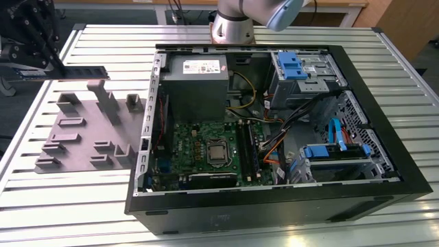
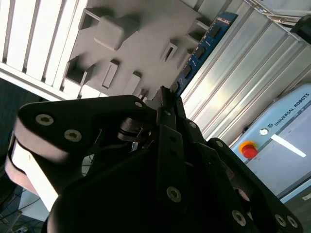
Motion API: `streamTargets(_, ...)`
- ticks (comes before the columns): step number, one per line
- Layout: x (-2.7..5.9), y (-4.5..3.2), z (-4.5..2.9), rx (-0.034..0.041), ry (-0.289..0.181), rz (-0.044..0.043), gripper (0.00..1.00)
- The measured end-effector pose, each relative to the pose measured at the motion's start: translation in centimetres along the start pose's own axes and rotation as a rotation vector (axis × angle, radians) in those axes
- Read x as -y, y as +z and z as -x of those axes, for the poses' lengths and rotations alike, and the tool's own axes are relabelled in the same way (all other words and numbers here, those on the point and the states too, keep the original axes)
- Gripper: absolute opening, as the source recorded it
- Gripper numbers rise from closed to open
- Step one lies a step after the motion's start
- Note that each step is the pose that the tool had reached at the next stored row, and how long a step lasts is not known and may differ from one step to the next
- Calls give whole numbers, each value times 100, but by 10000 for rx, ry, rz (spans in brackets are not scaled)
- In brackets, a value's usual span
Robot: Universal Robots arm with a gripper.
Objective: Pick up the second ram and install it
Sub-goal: 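Pick up the second ram and move it above second insertion slot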
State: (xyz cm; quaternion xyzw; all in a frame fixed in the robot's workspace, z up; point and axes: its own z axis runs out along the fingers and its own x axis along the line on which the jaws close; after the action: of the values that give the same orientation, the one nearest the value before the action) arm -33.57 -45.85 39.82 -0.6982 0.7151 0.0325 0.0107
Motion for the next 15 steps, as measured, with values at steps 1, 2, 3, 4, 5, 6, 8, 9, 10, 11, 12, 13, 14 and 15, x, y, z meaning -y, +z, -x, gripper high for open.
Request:
streamTargets(1,18,0,0,0,-1,0,14)
streamTargets(2,36,-1,1,0,0,0,14)
streamTargets(3,56,-1,1,1,-1,-1,14)
streamTargets(4,78,-2,2,1,0,-1,14)
streamTargets(5,99,-2,2,1,-1,0,14)
streamTargets(6,124,-3,3,0,0,0,14)
streamTargets(8,184,-5,4,0,0,0,14)
streamTargets(9,214,-6,5,0,0,0,14)
streamTargets(10,246,-7,6,0,0,0,14)
streamTargets(11,276,-8,7,0,0,0,14)
streamTargets(12,304,-9,8,1,0,-1,14)
streamTargets(13,332,-10,8,0,-1,0,14)
streamTargets(14,360,-10,9,1,0,-1,14)
streamTargets(15,389,-11,10,1,0,-1,14)
